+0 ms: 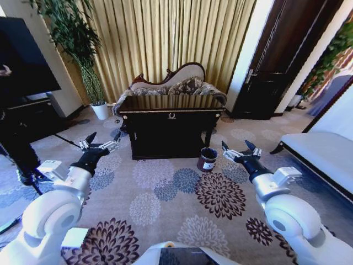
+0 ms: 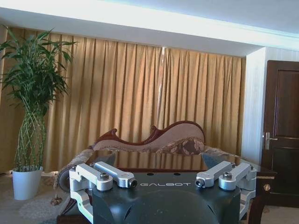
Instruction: Move to the front of the table and place the trash on the table into the trash bin.
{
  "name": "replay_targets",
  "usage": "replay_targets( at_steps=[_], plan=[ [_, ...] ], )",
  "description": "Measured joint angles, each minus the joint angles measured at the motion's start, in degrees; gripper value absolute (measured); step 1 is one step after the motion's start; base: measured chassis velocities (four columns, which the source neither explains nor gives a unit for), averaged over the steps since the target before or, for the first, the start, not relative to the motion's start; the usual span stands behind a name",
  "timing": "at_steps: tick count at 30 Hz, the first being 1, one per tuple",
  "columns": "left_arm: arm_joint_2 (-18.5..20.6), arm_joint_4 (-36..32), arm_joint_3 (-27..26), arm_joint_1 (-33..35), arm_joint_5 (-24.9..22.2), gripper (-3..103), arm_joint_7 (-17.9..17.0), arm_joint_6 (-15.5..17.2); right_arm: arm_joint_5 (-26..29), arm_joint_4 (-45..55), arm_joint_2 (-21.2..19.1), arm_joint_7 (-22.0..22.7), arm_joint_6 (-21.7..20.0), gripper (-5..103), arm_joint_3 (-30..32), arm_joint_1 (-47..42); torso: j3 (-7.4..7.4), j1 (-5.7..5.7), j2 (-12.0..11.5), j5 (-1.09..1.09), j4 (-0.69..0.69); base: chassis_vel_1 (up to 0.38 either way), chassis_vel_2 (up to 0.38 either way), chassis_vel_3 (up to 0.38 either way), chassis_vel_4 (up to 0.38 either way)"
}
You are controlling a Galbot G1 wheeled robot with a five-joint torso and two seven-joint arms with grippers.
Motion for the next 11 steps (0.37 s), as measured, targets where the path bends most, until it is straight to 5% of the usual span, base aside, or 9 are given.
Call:
replay_targets(
  at_steps=[11],
  plan=[
    [0.2,0.0,0.1,0.2,1.1,100,0.1,0.0,-0.4,-0.1,0.8,0.0,0.1,100,-1.1,0.2,0.0,0.0,0.0,0.0,0.0,0.0,0.0,0.0,0.0]
  ],
)
